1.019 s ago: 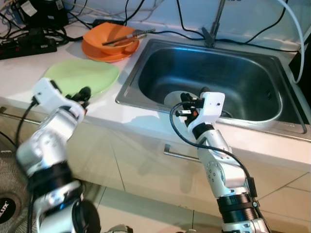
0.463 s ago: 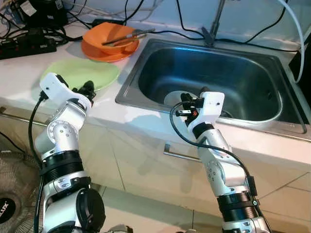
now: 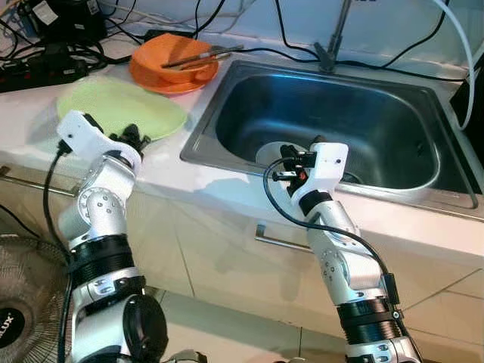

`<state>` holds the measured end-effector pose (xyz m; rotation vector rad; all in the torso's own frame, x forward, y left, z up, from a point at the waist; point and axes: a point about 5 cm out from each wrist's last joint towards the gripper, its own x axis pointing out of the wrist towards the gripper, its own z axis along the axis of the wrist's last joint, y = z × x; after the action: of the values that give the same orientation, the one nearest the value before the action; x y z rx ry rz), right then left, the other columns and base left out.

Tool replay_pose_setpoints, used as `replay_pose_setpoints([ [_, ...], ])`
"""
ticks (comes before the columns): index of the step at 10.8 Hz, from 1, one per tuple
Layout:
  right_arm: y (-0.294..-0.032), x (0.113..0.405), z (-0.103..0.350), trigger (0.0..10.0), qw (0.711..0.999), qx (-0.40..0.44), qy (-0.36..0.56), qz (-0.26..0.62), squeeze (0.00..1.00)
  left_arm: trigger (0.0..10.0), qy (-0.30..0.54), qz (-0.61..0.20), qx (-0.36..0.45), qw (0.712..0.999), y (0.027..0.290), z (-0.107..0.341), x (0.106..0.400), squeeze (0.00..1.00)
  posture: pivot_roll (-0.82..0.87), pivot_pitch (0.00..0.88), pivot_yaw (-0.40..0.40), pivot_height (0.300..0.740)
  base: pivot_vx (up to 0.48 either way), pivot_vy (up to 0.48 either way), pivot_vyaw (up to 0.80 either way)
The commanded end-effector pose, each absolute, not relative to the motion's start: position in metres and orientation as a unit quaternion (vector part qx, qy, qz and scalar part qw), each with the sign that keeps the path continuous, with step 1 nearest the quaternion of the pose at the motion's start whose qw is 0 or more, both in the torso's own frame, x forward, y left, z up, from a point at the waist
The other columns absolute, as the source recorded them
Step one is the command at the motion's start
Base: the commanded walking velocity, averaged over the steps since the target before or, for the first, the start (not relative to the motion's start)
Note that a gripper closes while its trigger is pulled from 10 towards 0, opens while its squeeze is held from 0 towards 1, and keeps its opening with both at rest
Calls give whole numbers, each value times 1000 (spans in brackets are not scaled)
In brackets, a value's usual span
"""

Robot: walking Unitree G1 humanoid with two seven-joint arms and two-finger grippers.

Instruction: Kitchen organization

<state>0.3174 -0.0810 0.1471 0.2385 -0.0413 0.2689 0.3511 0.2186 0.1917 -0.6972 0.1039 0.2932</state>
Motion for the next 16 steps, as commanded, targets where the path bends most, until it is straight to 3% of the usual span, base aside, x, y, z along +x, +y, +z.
replay_pose_setpoints([
  [1, -82, 320, 149, 10000, 984, 113, -20, 134, 0, 0, 36, 153, -336, 928, 218, 197, 348, 0, -46, 39, -5, 740, 0, 0, 0],
  [4, -80, 322, 149, 10000, 983, 112, -19, 142, 0, 0, -45, 210, -313, 925, 230, 214, 328, 0, -30, 38, -18, 740, 0, 0, 0],
  [5, -79, 322, 149, 10000, 983, 112, -19, 144, 0, 1294, -79, 202, -294, 931, 229, 225, 326, 0, -29, 36, -20, 740, 0, 0, 0],
  [6, -78, 323, 149, 10000, 983, 112, -19, 145, 0, 10000, -112, 179, -265, 941, 224, 239, 326, 0, -31, 33, -19, 740, 0, 0, 0],
  [8, -79, 323, 149, 10000, 983, 111, -19, 143, 0, 10000, -160, 119, -244, 949, 208, 264, 328, 0, -33, 31, -18, 740, 0, 0, 0],
  [12, -82, 323, 149, 10000, 984, 111, -21, 135, 0, 10000, -214, -37, -282, 935, 170, 305, 335, 0, -52, 12, -6, 740, 0, 0, 0],
  [16, -84, 323, 149, 10000, 985, 120, -22, 120, 0, 10000, -173, -124, -314, 925, 141, 296, 348, 0, -63, 0, 8, 740, 0, 0, 0],
])
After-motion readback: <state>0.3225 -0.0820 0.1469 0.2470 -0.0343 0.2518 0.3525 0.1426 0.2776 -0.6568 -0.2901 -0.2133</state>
